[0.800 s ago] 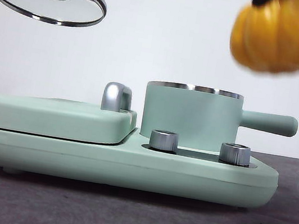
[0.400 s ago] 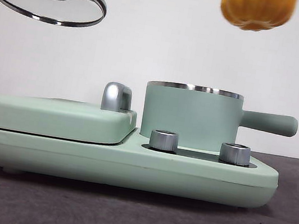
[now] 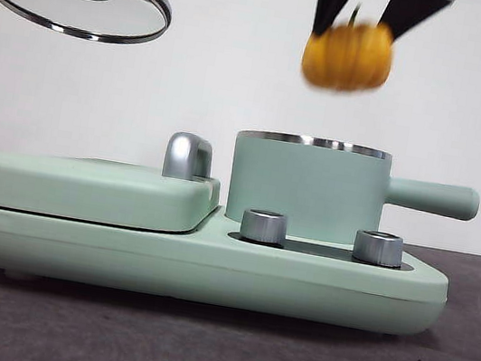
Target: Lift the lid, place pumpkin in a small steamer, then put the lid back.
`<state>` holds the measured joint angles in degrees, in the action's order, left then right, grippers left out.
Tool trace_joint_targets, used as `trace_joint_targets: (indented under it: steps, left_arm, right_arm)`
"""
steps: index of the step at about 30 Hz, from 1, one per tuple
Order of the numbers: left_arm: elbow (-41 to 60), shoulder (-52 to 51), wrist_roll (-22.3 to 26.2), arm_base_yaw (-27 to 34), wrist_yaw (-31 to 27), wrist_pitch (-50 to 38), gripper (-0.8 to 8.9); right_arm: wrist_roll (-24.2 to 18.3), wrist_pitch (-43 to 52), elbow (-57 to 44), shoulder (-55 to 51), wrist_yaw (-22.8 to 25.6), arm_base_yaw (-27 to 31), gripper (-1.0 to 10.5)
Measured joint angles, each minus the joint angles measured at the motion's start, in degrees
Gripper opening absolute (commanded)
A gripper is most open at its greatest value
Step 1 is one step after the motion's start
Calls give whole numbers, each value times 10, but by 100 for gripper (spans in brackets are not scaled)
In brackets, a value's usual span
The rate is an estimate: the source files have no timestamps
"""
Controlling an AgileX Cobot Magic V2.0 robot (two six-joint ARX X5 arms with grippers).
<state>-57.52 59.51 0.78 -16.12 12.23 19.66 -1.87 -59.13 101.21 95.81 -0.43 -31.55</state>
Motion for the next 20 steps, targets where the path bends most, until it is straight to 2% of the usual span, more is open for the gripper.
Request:
trace_joint_targets:
  steps: [10, 20]
  left_arm:
    - [0, 0, 0, 0, 0, 1, 10]
    - [0, 0, 0, 0, 0, 1, 10]
  right_arm:
    - [-41, 95, 0, 126, -9, 5, 319]
    - [-43, 92, 0, 165, -10, 5, 320]
